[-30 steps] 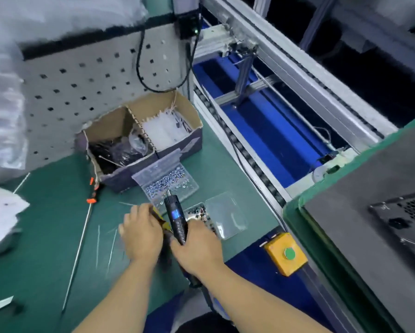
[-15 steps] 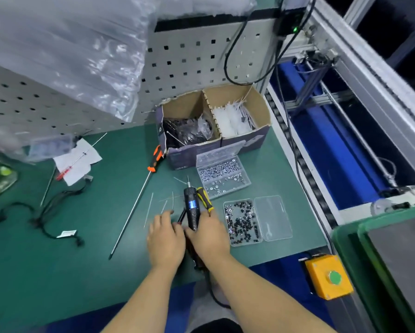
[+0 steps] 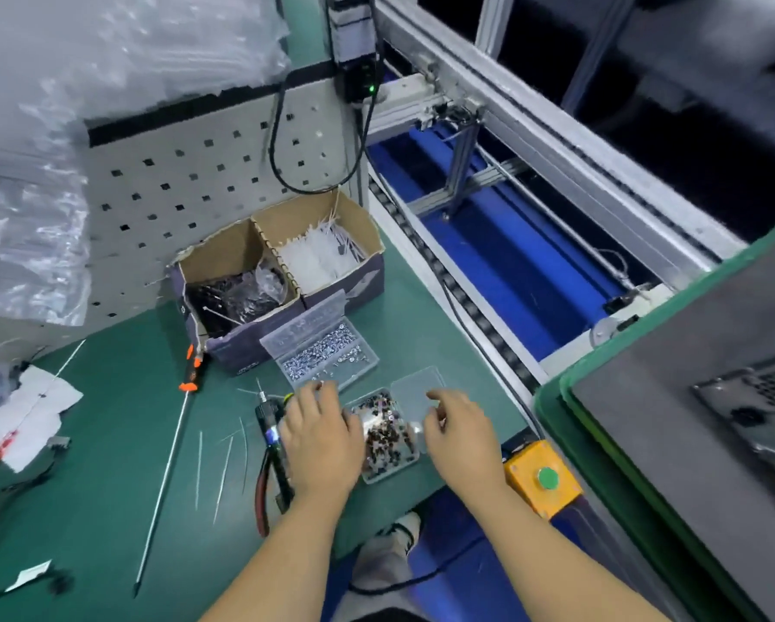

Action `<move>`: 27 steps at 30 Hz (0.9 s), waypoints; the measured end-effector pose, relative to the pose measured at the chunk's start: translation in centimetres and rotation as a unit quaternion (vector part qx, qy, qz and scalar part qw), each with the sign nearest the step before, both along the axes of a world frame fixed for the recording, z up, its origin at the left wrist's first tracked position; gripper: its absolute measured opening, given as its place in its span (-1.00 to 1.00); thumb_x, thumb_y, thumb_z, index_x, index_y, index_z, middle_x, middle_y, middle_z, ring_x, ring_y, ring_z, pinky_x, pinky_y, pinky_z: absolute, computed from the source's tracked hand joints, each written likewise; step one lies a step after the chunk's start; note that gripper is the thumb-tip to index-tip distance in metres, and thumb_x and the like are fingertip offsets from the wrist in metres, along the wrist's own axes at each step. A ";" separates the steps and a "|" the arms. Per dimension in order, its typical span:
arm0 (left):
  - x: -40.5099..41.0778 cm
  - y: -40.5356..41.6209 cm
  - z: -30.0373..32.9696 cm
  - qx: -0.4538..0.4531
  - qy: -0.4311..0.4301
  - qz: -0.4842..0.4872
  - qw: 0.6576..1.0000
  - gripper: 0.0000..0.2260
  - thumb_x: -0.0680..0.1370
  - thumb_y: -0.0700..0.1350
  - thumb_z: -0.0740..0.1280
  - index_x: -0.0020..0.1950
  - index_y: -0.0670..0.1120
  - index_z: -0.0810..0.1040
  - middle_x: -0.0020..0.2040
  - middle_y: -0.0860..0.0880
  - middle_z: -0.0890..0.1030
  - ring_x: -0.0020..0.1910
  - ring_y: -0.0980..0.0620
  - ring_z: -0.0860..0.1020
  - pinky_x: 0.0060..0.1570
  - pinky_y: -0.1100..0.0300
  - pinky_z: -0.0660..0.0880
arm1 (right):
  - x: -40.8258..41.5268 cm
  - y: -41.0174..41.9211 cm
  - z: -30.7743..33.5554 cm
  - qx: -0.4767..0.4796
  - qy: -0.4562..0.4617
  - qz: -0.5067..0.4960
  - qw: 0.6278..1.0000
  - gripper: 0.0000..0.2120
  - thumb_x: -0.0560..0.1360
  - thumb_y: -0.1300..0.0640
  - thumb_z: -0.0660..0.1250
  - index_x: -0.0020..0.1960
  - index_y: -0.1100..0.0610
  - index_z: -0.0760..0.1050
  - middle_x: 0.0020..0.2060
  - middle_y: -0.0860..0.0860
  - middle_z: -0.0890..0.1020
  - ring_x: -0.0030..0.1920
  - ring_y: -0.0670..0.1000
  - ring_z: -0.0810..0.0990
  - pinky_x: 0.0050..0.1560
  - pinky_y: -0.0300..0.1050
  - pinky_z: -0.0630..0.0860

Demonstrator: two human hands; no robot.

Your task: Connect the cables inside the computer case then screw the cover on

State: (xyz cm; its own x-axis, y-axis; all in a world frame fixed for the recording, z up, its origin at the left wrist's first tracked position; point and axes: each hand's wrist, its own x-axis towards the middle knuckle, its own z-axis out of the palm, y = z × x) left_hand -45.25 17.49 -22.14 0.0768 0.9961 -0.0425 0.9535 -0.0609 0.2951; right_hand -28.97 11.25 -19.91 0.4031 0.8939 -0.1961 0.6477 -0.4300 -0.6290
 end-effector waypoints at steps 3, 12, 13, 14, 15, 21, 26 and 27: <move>4.7 -0.8 1.0 0.024 0.002 -0.119 0.993 -0.58 0.50 -0.04 0.36 0.35 -0.08 0.48 0.31 -0.12 0.49 0.27 -0.16 0.43 0.25 -0.12 0.38 | 3.2 -2.6 -0.3 -0.022 -0.028 -0.078 0.996 -0.65 0.64 0.10 0.20 0.39 0.07 0.47 0.17 0.01 0.57 0.14 0.04 0.55 0.08 -0.02 0.51; 11.8 -6.1 -0.3 -0.059 0.070 -0.379 0.921 -0.51 0.64 0.04 0.05 0.58 0.06 0.10 0.56 -0.03 0.18 0.52 -0.05 0.17 0.43 0.02 0.19 | 6.6 -12.7 -2.4 -0.130 -0.193 -0.063 0.970 -0.73 0.60 0.01 0.20 0.20 0.10 0.54 0.14 0.02 0.52 0.10 0.08 0.52 -0.01 -0.03 0.52; 11.7 -6.4 -0.5 -0.061 0.076 -0.386 0.917 -0.50 0.64 0.04 0.05 0.59 0.06 0.10 0.56 -0.03 0.19 0.52 -0.04 0.17 0.44 0.04 0.17 | 6.6 -13.1 -2.5 -0.142 -0.187 -0.052 0.971 -0.68 0.60 0.01 0.19 0.29 0.09 0.51 0.20 0.02 0.50 0.13 0.08 0.51 0.03 -0.02 0.51; 11.5 -6.6 -0.6 -0.067 0.082 -0.390 0.915 -0.50 0.65 0.05 0.04 0.59 0.06 0.10 0.57 -0.02 0.19 0.52 -0.03 0.16 0.45 0.05 0.15 | 6.6 -13.1 -2.5 -0.149 -0.183 -0.051 0.970 -0.63 0.61 0.00 0.18 0.35 0.09 0.47 0.25 0.01 0.48 0.16 0.07 0.49 0.06 -0.02 0.50; 11.4 -6.8 -0.7 -0.066 0.085 -0.394 0.913 -0.50 0.65 0.05 0.03 0.60 0.06 0.09 0.57 -0.01 0.18 0.52 -0.03 0.16 0.45 0.06 0.13 | 6.5 -13.0 -2.5 -0.154 -0.184 -0.055 0.969 -0.61 0.61 0.00 0.17 0.38 0.08 0.45 0.27 0.00 0.47 0.18 0.06 0.48 0.08 -0.02 0.49; 11.6 -6.9 -1.3 -0.072 0.079 -0.422 0.900 -0.52 0.65 0.05 0.01 0.58 0.06 0.12 0.54 -0.01 0.22 0.49 -0.03 0.19 0.42 0.04 0.16 | 6.4 -13.3 -2.7 -0.233 -0.177 -0.050 0.955 -0.48 0.54 0.02 0.16 0.49 0.03 0.30 0.27 0.06 0.38 0.21 0.12 0.39 0.08 0.01 0.43; 12.3 -6.8 -0.8 -0.069 0.081 -0.450 0.887 -0.53 0.64 0.06 0.00 0.56 0.08 0.12 0.51 0.02 0.23 0.46 -0.01 0.21 0.42 0.07 0.16 | 8.3 -10.9 -1.1 -0.299 -0.086 -0.081 0.947 -0.66 0.55 0.06 0.15 0.28 0.03 0.49 0.24 0.09 0.37 0.26 0.16 0.38 0.08 0.03 0.46; 12.5 -6.5 -0.6 -0.068 0.082 -0.462 0.880 -0.54 0.64 0.06 0.01 0.56 0.08 0.13 0.50 0.03 0.24 0.45 0.00 0.22 0.41 0.09 0.16 | 8.5 -10.4 -0.7 -0.312 -0.068 -0.071 0.945 -0.69 0.54 0.04 0.17 0.23 0.05 0.52 0.22 0.09 0.38 0.27 0.17 0.39 0.08 0.04 0.47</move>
